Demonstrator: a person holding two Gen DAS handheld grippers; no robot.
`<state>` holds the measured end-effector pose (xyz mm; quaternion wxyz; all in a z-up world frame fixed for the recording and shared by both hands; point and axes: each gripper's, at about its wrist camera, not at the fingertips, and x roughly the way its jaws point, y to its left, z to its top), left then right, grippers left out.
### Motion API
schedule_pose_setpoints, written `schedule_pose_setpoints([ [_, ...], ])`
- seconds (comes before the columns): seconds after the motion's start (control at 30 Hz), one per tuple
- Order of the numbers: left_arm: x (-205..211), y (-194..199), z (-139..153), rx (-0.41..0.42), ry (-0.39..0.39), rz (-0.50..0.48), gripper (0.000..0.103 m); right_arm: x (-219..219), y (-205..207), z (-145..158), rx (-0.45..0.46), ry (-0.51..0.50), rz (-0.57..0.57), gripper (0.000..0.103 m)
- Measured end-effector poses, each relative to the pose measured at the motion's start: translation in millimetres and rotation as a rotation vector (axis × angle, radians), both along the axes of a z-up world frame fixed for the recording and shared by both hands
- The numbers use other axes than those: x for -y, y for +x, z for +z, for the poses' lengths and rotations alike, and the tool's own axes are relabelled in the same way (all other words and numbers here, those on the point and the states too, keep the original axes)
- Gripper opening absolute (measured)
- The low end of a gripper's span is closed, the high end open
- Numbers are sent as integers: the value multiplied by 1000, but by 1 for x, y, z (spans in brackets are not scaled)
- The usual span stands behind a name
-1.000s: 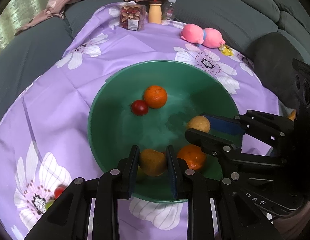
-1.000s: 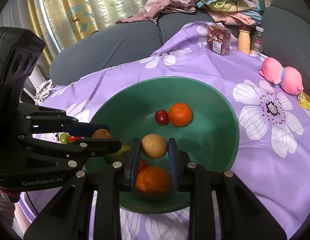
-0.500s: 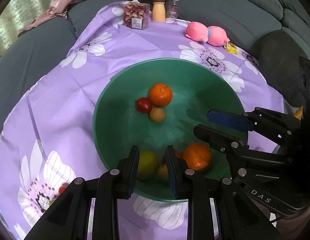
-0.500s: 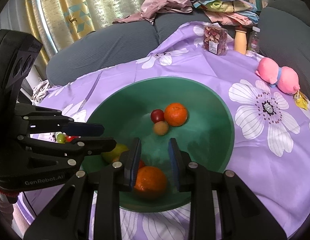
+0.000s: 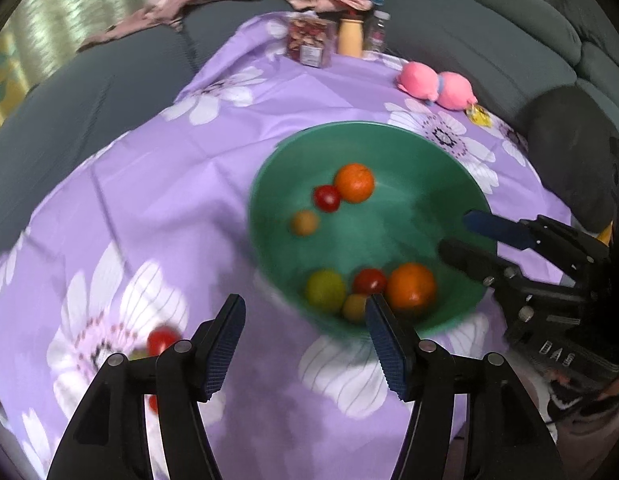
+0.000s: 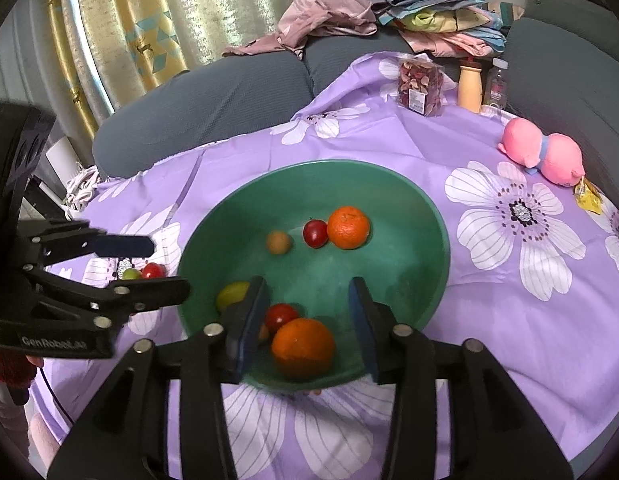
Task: Organize fruits
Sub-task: 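Open both grippers to release the brown fruits into the bowl, then move both tools back toward the two red cherry tomatoes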
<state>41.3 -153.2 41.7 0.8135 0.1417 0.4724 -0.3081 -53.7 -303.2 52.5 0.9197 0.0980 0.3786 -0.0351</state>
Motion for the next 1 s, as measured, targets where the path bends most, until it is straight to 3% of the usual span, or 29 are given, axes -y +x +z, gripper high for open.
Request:
schedule_pose_setpoints([
  [0.27, -107, -10, 4, -41, -104, 249, 72, -17, -18, 10, 36, 25, 62, 52],
  [0.43, -164, -29, -16, -76, -83, 377, 72, -45, -22, 9, 24, 15, 169, 52],
  [0.6, -183, -48, -29, -109, -88, 414, 72, -74, -17, 0, -21, 23, 243, 52],
  [1.0, -191, -63, -35, -116, -140, 378, 72, -125, -10, -2, -64, -23, 338, 52],
])
